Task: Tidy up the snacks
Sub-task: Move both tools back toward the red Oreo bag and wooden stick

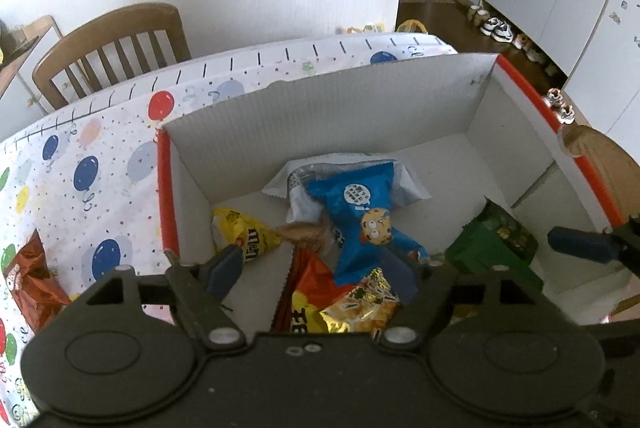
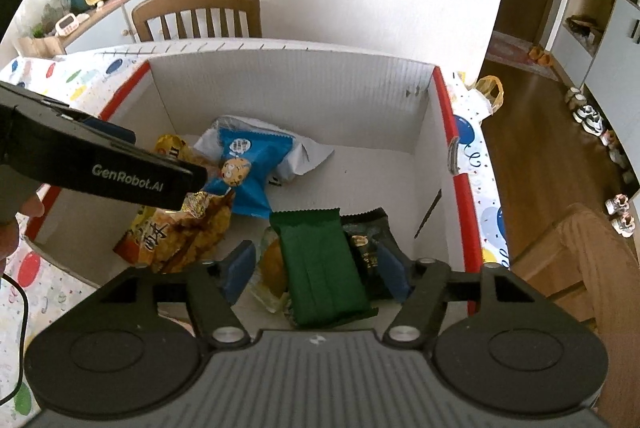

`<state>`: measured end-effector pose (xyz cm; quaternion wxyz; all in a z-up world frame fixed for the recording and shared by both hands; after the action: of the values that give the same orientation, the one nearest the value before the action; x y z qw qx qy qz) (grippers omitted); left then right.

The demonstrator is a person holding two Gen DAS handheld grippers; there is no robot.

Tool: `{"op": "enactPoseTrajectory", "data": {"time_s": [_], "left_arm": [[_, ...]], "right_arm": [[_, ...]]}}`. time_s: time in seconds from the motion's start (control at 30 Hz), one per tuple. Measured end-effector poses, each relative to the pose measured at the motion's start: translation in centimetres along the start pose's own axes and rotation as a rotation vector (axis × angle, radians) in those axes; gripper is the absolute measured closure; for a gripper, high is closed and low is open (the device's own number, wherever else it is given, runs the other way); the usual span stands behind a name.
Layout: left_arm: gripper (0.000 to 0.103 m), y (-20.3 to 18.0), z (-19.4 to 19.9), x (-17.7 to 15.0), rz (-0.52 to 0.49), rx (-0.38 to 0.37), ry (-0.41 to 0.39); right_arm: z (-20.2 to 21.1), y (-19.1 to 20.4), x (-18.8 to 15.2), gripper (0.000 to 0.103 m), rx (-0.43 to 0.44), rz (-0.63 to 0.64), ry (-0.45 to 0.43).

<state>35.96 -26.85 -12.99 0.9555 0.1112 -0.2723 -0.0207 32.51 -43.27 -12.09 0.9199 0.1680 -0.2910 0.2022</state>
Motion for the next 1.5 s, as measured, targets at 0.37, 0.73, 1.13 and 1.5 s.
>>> {"op": "enactPoseTrajectory", "data": {"time_s": [0.37, 0.73, 1.13, 1.5], "left_arm": [[0.018, 1.6, 3.8, -0.9, 0.034, -0.031, -0.065], [0.013, 4.6, 7.7, -2.7, 0.072, -0.061, -0.134], [0.005, 9.6, 10.1, -5.5, 0.088, -0.102, -0.179], [0.001, 16.1, 10.4, -8.5, 0.107, -0.085, -0.214]], "right_arm": [[2.8, 1.2, -0.1, 0.025, 0.038, -0.019, -0.052], [6.0, 3.3, 0.7, 0.021, 0.012, -0.018, -0.148], [7.7, 7.8, 1.0, 0.019, 0.034, -0.058, -0.223], [6.8, 14.7, 0.9, 0.019, 0.072, -0.026, -0.257]]}}
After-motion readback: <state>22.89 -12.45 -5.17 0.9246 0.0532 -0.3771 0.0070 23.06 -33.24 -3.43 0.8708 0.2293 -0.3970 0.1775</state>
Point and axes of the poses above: each gripper's, at about its wrist camera, not at the fingertips, and z roughly against the way its jaws point, y to its left, x to its top, the point moved 4 cm from there along -z, roughly the way its jaws point, and after that the axes turned 12 degrees about x, right-handed, at the moved point
